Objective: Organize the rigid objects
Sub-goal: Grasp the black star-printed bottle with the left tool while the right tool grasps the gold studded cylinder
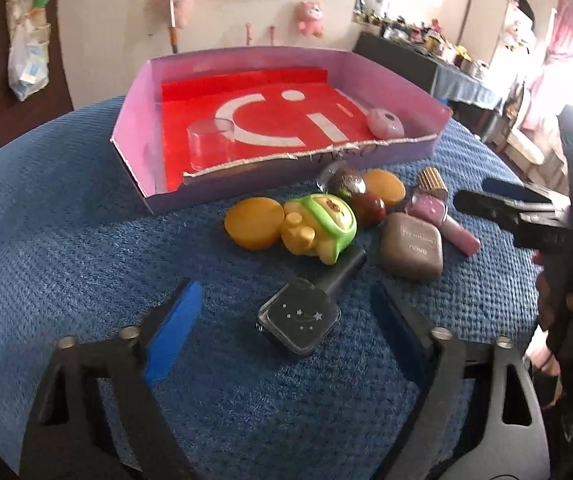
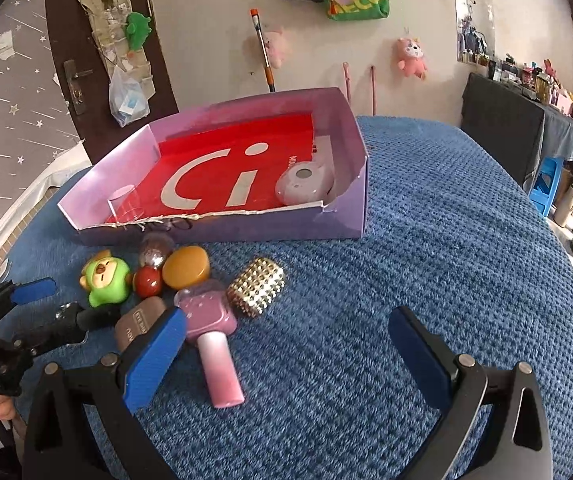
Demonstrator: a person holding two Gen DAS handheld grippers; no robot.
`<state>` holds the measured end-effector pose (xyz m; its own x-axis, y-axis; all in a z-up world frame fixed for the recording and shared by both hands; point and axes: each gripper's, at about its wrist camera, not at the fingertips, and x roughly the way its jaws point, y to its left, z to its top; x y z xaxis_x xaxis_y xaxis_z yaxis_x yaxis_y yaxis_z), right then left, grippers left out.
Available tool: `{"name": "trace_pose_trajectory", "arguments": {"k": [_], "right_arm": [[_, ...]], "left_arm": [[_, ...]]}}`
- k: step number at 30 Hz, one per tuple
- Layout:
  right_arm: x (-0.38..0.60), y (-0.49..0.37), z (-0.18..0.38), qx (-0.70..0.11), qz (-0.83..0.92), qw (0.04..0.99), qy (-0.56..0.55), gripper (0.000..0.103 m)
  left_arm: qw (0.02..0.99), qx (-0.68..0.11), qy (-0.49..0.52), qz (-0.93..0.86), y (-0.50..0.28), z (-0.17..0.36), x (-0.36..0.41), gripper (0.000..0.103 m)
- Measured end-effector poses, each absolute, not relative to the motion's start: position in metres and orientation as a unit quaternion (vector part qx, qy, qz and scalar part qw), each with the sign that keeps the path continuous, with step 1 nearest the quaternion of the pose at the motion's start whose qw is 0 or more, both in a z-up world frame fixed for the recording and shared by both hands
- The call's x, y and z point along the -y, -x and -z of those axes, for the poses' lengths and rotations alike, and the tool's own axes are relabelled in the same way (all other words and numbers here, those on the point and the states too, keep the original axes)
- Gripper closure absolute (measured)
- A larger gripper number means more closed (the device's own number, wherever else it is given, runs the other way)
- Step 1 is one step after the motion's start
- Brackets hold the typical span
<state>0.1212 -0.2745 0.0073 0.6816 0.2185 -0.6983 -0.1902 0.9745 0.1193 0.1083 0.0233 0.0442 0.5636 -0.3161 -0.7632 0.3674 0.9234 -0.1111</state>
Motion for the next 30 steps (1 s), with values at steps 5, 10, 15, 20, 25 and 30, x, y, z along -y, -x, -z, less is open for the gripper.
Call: {"name": "trace_pose_trajectory", "arguments": {"k": [5,10,15,20,25,30], "right_arm": [[0.275,-0.135,-0.006,-0.393,-0.109,0.913,-0.024,0.0],[0.274,-0.144,-0.004,-0.399,-0.111,0.91,-0.028,0.002],[0.272,-0.153,0.0,-0.412,-0.136,0.9,-0.049,0.01],[0.275,-0.16,0.005,-0.422,-0.156,0.889,-0.084,0.016],[0.271,-0.164,0.005,-0.42,-0.165,0.889,-0.077,0.039],[0.272,-0.166,0.005,-0.427,-0.197,0.877,-0.1,0.059]], "left_arm": [[0.875,-0.432,-0.041,0.216,-0.11,-0.041,-0.019,0.031],[0.864,-0.448,-0.059,0.223,-0.115,-0.034,-0.011,0.048],[0.86,-0.451,-0.063,0.229,-0.119,-0.032,-0.009,0.053],[0.859,-0.449,-0.059,0.24,-0.12,-0.031,-0.009,0.054],[0.861,-0.445,-0.067,0.236,-0.119,-0.03,-0.005,0.058],[0.863,-0.443,-0.065,0.233,-0.114,-0.031,-0.004,0.063]]}}
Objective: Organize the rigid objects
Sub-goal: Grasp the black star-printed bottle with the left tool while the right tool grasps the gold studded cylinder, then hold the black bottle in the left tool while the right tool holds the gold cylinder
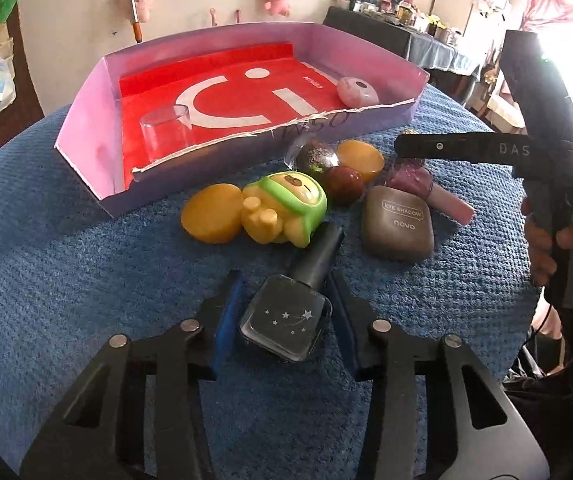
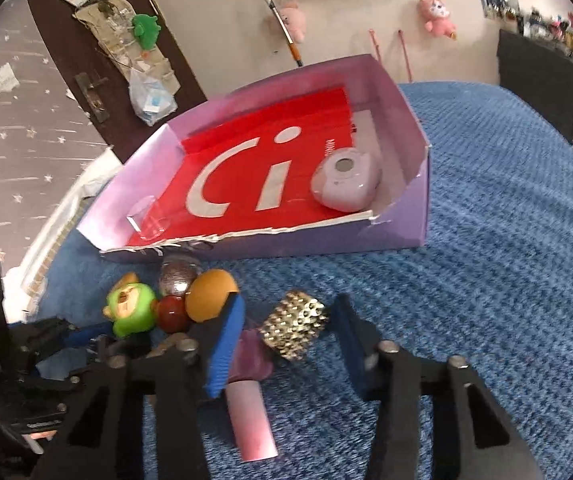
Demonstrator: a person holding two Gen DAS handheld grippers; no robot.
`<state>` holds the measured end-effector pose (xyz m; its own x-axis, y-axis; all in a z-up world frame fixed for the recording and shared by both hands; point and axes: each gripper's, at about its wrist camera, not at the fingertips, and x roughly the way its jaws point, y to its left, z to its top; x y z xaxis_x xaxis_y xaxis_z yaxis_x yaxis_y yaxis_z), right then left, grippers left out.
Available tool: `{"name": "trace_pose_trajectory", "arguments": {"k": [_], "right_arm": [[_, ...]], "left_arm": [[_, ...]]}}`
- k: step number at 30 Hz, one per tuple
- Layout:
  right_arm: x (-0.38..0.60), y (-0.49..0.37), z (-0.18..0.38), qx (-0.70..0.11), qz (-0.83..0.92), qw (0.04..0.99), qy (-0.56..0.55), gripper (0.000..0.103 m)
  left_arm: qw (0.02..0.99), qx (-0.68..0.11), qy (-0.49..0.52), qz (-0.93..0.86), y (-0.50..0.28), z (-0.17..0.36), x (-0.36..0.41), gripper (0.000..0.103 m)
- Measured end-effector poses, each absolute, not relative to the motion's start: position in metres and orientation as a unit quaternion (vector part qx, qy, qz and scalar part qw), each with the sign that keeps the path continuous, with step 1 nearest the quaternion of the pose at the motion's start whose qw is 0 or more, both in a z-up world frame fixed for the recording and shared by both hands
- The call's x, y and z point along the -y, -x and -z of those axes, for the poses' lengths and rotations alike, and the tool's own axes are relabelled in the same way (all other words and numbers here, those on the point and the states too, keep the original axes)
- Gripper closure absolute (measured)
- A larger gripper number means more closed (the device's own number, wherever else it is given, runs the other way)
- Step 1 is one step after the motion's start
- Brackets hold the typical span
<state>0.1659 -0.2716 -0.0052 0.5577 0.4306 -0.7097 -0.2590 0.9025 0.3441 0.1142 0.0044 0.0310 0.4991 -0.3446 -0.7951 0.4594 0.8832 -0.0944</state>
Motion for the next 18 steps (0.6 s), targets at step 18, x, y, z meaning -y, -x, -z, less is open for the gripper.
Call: {"name": "trace_pose_trajectory", "arguments": {"k": [18], "right_arm": [[0.278,-0.143,-0.021,-0.4,-0.205,0.889,-0.09,0.062]], "left_arm": [[0.881,-0.412,-0.023,0.229,-0.103,-0.06,-0.009,0.064]]}}
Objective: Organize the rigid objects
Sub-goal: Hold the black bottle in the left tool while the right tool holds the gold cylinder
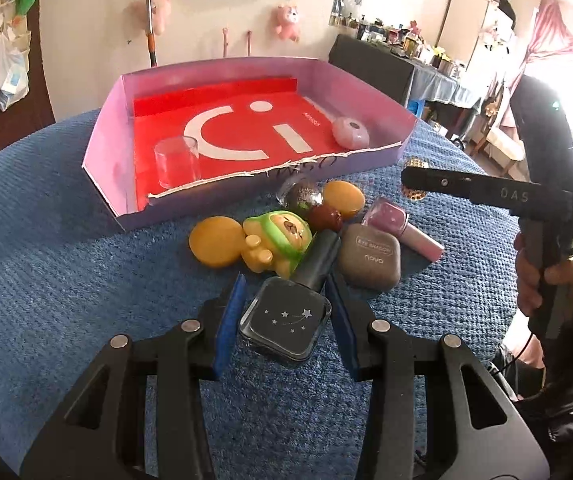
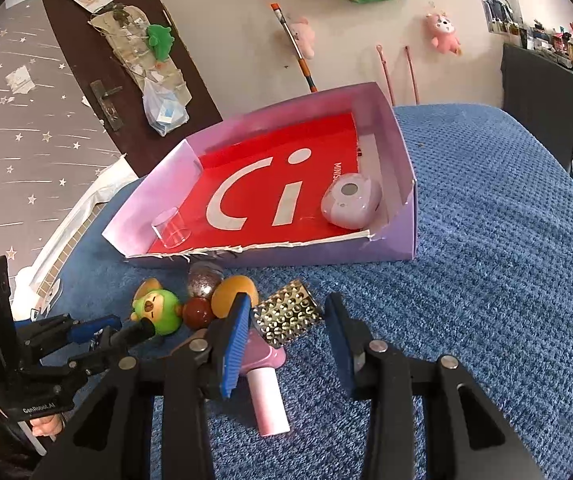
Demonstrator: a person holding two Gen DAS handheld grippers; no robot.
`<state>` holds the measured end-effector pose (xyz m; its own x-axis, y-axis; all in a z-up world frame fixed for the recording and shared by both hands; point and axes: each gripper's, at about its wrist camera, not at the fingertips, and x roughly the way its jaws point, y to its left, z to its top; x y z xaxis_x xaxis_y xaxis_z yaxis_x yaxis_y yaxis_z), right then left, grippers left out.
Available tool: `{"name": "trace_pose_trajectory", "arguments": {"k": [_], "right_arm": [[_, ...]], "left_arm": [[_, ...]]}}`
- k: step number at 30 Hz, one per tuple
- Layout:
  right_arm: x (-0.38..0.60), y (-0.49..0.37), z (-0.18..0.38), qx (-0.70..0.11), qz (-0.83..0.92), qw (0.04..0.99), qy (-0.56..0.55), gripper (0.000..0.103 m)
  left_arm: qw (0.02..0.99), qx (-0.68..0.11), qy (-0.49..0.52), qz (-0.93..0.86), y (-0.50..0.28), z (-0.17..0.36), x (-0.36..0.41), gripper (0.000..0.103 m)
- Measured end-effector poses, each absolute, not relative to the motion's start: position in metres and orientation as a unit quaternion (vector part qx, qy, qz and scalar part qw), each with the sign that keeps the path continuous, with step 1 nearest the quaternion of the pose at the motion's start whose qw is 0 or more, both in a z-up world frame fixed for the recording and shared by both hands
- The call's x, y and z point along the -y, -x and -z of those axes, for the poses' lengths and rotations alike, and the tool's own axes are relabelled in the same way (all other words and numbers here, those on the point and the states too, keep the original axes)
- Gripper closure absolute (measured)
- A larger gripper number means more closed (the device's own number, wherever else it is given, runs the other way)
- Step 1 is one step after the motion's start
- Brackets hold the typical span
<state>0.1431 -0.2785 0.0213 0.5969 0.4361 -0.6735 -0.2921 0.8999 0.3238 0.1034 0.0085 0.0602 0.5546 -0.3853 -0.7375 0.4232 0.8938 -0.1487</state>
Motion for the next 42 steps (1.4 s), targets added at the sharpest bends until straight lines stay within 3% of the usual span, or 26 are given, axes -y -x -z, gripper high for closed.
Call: {"name": "trace_pose_trajectory", "arguments": {"k": [27,42], "right_arm": [[0.273,-0.144,-0.019,-0.404,-0.231,0.881,-0.084,0.062],[0.267,-0.146,-0.012,-0.409,-0.24,0.876,-0.083,0.062]], "left_arm": [[0.891,-0.393,-0.009,0.228,-0.109,-0.072,-0.003,0.064],[0.876,-0.421,-0.008,0.235,-0.103,-0.051,-0.002,0.065]]}}
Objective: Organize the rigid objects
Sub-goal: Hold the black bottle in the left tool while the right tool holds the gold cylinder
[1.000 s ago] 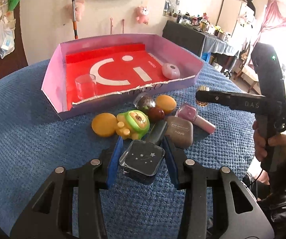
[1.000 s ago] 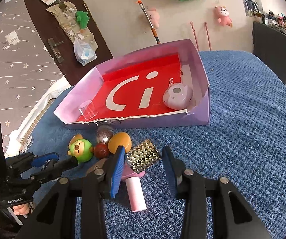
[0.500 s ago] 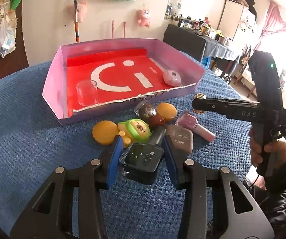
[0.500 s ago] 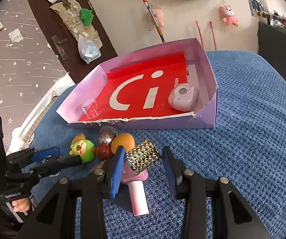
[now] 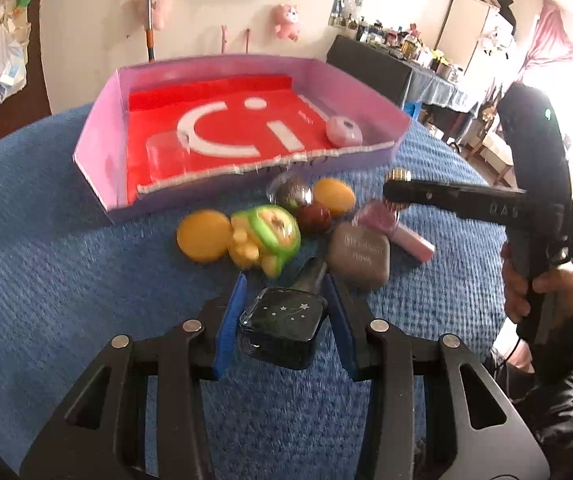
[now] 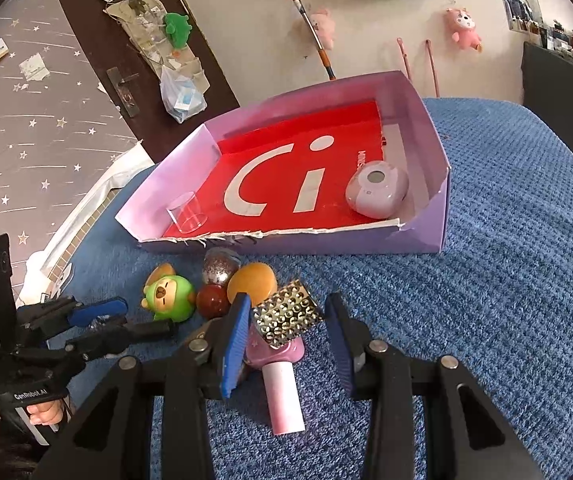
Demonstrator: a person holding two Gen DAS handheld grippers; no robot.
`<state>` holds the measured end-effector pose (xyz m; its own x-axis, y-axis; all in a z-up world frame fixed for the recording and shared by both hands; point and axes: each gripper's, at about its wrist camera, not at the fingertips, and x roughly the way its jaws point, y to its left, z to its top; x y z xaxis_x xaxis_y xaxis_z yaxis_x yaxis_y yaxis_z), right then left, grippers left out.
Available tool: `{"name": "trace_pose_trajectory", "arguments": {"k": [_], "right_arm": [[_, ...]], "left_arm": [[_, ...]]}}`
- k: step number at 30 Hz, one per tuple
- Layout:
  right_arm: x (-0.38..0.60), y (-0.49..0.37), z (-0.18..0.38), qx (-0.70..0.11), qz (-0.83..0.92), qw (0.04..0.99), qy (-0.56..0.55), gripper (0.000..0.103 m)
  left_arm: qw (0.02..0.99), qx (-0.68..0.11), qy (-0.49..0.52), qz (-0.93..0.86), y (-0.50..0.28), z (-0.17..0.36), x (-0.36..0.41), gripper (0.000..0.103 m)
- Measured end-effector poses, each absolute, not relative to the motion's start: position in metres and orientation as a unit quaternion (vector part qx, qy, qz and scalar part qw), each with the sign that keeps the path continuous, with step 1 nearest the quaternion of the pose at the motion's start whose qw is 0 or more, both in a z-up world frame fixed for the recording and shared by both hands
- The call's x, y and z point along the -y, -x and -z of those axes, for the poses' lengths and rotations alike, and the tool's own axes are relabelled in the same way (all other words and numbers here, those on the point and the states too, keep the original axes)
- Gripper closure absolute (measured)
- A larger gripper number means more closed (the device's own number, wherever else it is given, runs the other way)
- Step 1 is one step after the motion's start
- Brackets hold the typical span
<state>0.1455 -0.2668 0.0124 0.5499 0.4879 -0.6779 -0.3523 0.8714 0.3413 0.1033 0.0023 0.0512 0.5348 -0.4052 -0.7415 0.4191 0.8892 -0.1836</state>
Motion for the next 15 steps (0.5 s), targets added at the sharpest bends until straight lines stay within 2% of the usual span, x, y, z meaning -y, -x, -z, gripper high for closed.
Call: {"name": "trace_pose_trajectory", "arguments": {"k": [7,15], "right_arm": [[0.272,-0.132,-0.007,-0.408,-0.233,0.88,-0.075,0.062],[0.288,-0.128,0.002,-0.416,-0.211,0.881,-0.081,0.062]], "left_arm": [[0.867,-0.437,-0.017,0.237,-0.089,-0.028,0.0,0.065],[0.873,-0.43,-0.025,0.228,-0.085,-0.027,0.002,0.064]]}}
